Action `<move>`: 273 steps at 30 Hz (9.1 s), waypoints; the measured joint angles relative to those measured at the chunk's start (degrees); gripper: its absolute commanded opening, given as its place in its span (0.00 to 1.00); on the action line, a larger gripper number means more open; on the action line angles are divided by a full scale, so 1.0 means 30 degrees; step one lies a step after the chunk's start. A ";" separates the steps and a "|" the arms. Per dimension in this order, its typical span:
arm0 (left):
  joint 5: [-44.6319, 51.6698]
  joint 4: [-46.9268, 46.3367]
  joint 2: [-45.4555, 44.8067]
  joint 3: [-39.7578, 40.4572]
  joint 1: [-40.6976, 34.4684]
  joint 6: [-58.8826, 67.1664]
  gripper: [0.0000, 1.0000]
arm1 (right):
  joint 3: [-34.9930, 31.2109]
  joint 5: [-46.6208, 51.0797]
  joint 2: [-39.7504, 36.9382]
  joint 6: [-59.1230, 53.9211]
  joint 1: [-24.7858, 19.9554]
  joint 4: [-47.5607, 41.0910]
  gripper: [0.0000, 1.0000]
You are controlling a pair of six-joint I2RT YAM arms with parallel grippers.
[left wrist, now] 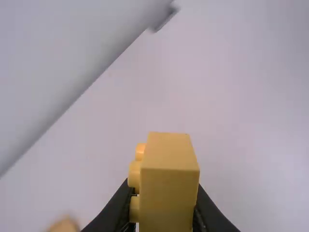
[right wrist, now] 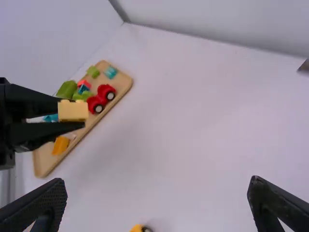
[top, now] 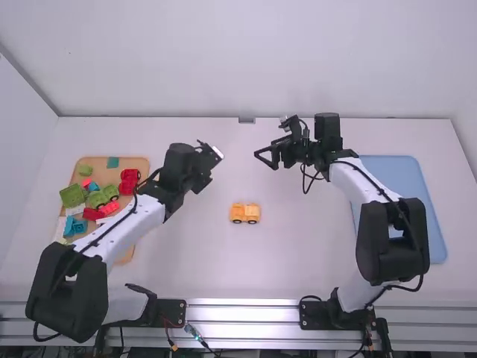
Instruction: Assemble lego blocks to make yellow taxi
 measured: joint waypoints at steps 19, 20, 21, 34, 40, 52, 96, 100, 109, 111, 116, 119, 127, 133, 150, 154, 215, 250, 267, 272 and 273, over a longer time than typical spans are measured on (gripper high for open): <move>0.4874 0.2244 0.1086 -0.0597 -0.0372 0.1807 0.07 | 0.0022 -0.6156 0.4240 0.0080 0.0335 0.3388 0.91; 0.4874 0.2645 0.1486 -0.0597 -0.0386 0.1727 0.07 | 0.0015 -0.6288 0.4240 0.0189 0.0335 0.3439 0.91; 0.4881 0.3075 0.1945 -0.0597 -0.0430 0.1588 0.07 | 0.0015 -0.6360 0.4233 0.0211 0.0335 0.3432 0.88; 0.5523 0.5275 0.4590 -0.0590 -0.0466 0.0357 0.06 | 0.0022 -0.4000 0.4233 0.1479 0.1727 0.3512 0.79; 0.5756 0.5850 0.4845 -0.0554 -0.0481 0.0044 0.06 | 0.0015 -0.2397 0.4233 0.1770 0.2229 0.3417 0.72; 0.5719 0.6098 0.4852 -0.0532 -0.0583 -0.0175 0.06 | 0.0015 -0.1588 0.4233 0.2069 0.2324 0.3395 0.60; 1.1948 0.2623 0.3745 0.0313 0.0772 -0.2776 0.99 | 0.1967 -0.1290 0.4233 -0.2739 0.1005 -0.2586 0.21; 1.5752 -0.1180 0.3650 0.2812 0.2521 -0.2084 0.99 | 0.4109 -0.1370 0.4233 -0.7322 0.1122 -0.7184 0.20; 1.9737 -0.6929 0.5355 0.6127 0.2871 0.1515 0.99 | 0.7176 -0.2171 0.4233 -1.7668 0.2055 -1.5307 0.18; 2.0079 -0.8021 0.6025 0.6484 0.2841 0.2433 0.99 | 0.7497 -0.2302 0.4233 -1.9329 0.2033 -1.5948 0.18; 2.0487 -0.8218 0.6397 0.6499 0.2820 0.3446 0.99 | 0.7628 -0.2535 0.4233 -2.1077 0.1989 -1.6087 0.18; 2.0837 -0.8211 0.6397 0.6499 0.2652 0.4000 1.00 | 0.7628 -0.2696 0.4233 -2.1697 0.1938 -1.6203 0.17; 2.0662 -0.8087 0.6397 0.6499 0.2186 0.4204 0.89 | 0.7628 -0.2827 0.4233 -2.2178 0.2266 -1.6211 0.16; 2.0662 -0.7570 0.6397 0.6499 0.2186 0.4182 0.63 | 0.7628 -0.3089 0.4233 -2.2250 0.2302 -1.6203 0.15; 2.0159 -0.7439 0.6397 0.6499 0.2229 0.3796 0.17 | 0.7628 -0.3198 0.4233 -2.2389 0.2397 -1.6211 0.32; 1.9985 -0.7737 0.6397 0.6499 0.2229 0.3847 0.14 | 0.7628 -0.3235 0.4233 -2.2316 0.2390 -1.6058 0.99; 1.0156 -0.8335 0.6390 0.1610 0.4153 1.0761 0.99 | 0.7628 -0.1654 0.4233 -1.8185 -0.0408 -1.5577 0.99; 1.9394 0.4073 0.7985 -0.5464 0.8371 0.8677 0.99 | 0.7053 -0.0364 0.4233 -2.0181 -0.0109 -1.4018 0.99; 2.0043 0.4685 0.9952 -0.4328 0.8138 1.0229 0.75 | 0.7053 -0.0364 0.4233 -1.9817 -0.0109 -1.3996 0.99; 1.9649 0.4575 0.9952 -0.4452 0.7766 0.9872 0.73 | 0.7045 -0.0393 0.4233 -1.9810 -0.0109 -1.4003 0.98; 1.9489 0.4444 0.9959 -0.4452 0.7606 0.9887 0.72 | 0.7053 -0.0466 0.4240 -1.9817 -0.0109 -1.4010 0.99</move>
